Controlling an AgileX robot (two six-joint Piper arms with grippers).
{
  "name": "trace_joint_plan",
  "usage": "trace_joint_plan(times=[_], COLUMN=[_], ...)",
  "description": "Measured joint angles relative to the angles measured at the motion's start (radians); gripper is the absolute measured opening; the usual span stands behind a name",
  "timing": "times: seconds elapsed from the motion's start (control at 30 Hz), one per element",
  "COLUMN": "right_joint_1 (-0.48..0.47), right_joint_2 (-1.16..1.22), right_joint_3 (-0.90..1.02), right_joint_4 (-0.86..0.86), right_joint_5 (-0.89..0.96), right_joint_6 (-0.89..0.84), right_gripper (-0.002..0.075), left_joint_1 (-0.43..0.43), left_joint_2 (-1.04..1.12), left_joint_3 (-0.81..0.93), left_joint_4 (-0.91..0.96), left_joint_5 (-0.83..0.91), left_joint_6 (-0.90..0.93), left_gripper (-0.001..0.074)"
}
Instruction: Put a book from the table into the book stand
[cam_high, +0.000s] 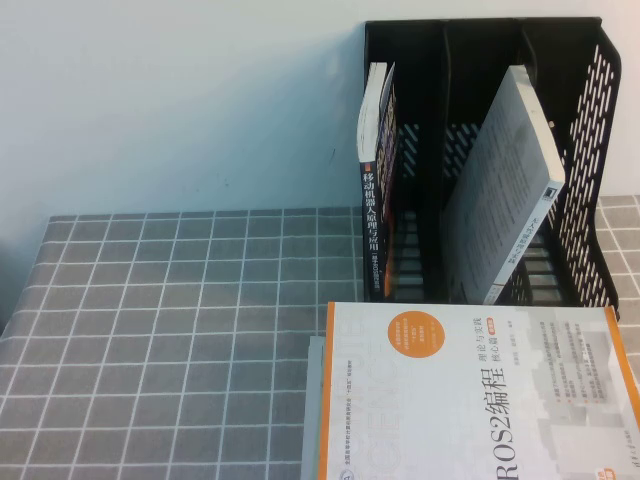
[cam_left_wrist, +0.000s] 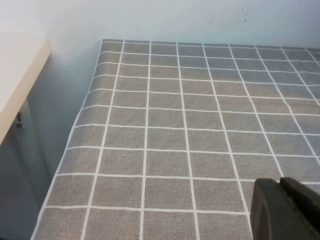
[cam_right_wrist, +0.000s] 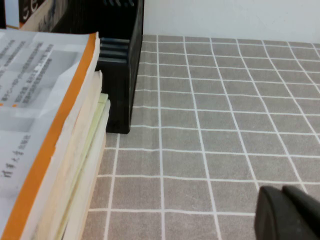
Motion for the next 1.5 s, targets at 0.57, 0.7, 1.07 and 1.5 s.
trace_joint_plan(times=[0.57,0.7,1.07,1.5], right_joint_1=[0.0,0.0,0.0,0.0], right_joint_2=[0.0,0.0,0.0,0.0], right_joint_3=[0.0,0.0,0.007,0.007], right_joint_4=[0.0,-0.004,-0.022,-0.016], right_joint_5=[0.0,0.0,-0.283,-0.762], right_joint_6=[0.002,0.002,0.003,-0.02], right_gripper=[-0.0003,-0.0003,-0.0003,-0.0003], left_joint_1=[0.0,0.0,0.0,0.0], left_joint_2=[0.0,0.0,0.0,-0.002], left_joint_3=[0.0,0.0,0.002,0.002], left_joint_4=[0.0,0.001,0.123,0.147], left_joint_5=[0.0,0.0,-0.289,-1.036], left_joint_6=[0.0,0.0,0.0,-0.002], left_gripper=[-0.0004,-0.0004,-0.0004,-0.0003])
